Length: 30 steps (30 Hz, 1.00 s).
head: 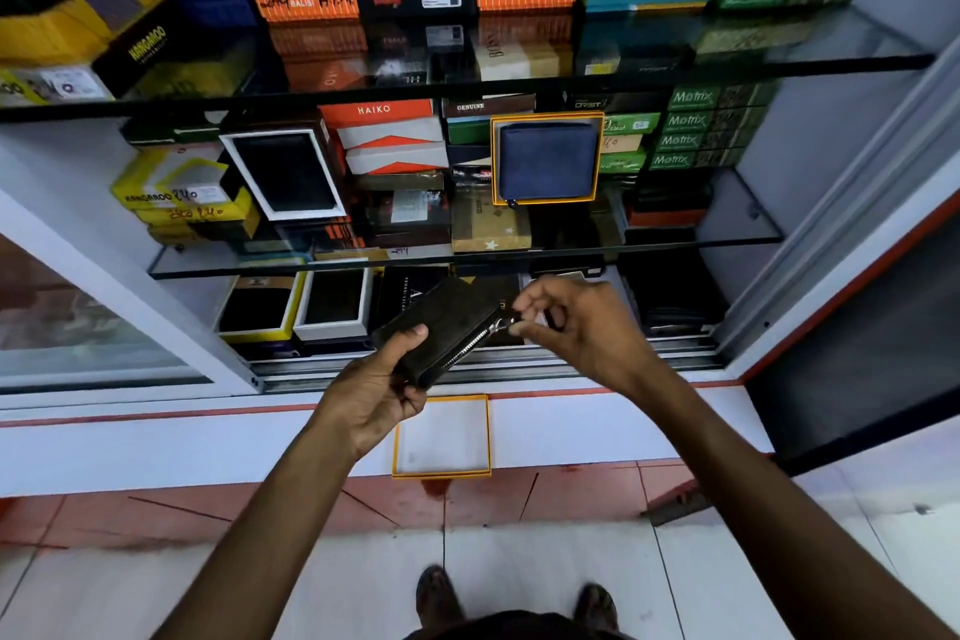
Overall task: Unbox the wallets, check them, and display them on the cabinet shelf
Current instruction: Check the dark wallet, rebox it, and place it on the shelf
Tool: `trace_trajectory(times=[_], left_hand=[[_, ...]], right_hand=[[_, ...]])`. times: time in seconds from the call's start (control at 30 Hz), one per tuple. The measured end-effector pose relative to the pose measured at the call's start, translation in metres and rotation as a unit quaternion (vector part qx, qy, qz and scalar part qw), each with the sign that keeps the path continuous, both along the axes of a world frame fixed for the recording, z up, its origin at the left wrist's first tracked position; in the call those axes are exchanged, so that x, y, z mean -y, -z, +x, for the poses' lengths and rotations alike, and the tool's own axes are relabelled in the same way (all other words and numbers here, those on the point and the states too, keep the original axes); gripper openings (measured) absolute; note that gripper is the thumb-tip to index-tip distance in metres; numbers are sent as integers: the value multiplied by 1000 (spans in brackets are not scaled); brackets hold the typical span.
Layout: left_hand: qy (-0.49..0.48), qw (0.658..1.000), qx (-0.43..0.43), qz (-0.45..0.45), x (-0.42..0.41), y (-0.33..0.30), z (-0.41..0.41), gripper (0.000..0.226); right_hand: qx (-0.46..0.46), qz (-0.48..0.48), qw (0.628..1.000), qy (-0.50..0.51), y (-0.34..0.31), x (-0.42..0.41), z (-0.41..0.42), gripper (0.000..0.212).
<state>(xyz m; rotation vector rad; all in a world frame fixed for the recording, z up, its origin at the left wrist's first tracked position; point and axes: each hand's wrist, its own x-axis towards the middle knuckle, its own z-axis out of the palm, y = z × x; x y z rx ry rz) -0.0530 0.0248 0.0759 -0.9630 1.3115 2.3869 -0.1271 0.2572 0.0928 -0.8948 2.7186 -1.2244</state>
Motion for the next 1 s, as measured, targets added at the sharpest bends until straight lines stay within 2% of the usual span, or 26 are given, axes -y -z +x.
trace_trajectory(times=[0.1,0.23,0.3,0.37,0.5,0.63,0.7,0.77,0.87,1.0], left_hand=[[44,999,0,-2,5,0,1,38],[91,995,-8,-30,12,-2,0,37],[133,990,-24,-33,17,-5,-2,53],[193,979,-45,-44,20,-9,-3,63],[291,949,-111,-46,28,-22,-6,66],[372,911,-170,-46,42,-36,-14,66],[435,875,-205,-52,45,-46,-19,60],[497,836,-225,-68,44,-54,-26,51],[564,789,-222,-103,37,-63,-37,60],[644,728,-220,-80,19,-65,-41,51]], right_hand=[[-25,24,999,5,-3,-12,-13,21],[-49,39,998,-18,-10,-13,-22,18],[-79,47,995,-22,-16,-11,-24,18],[-110,57,992,-26,-26,-9,-26,17],[-172,72,981,-61,-51,-7,-24,20],[-253,56,957,-131,-78,-3,-11,19],[-280,66,945,-158,-90,3,-4,18],[-285,93,936,-185,-100,11,2,17],[-268,123,931,-214,-109,23,6,19],[-247,144,934,-213,-112,36,3,18]])
